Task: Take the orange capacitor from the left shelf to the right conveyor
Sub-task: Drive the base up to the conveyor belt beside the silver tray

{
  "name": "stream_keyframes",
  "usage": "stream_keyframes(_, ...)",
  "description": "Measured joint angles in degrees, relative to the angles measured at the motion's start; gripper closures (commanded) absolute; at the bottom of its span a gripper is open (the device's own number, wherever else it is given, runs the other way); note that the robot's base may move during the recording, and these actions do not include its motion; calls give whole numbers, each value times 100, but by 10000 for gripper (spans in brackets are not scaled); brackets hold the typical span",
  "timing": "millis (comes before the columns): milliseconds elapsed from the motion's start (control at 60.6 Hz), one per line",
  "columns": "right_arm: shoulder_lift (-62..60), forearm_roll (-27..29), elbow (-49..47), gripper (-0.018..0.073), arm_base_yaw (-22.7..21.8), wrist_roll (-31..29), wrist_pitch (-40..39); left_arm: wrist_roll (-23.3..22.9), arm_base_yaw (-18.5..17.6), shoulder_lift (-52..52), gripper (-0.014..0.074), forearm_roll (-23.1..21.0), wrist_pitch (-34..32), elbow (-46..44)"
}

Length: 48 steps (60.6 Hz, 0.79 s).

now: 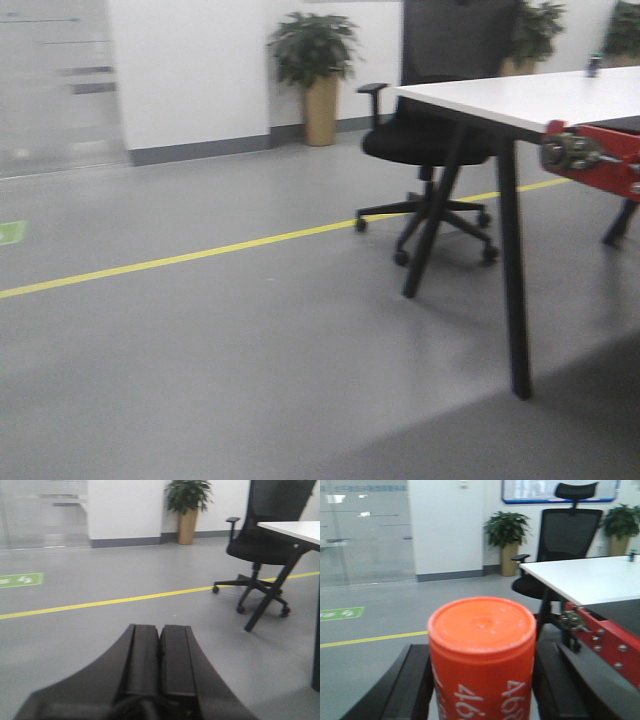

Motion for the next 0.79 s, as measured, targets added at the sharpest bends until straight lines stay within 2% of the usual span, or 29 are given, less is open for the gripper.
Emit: stream_keyframes(792,0,0,0,493,0,0,0,0,0,0,723,0,0,0)
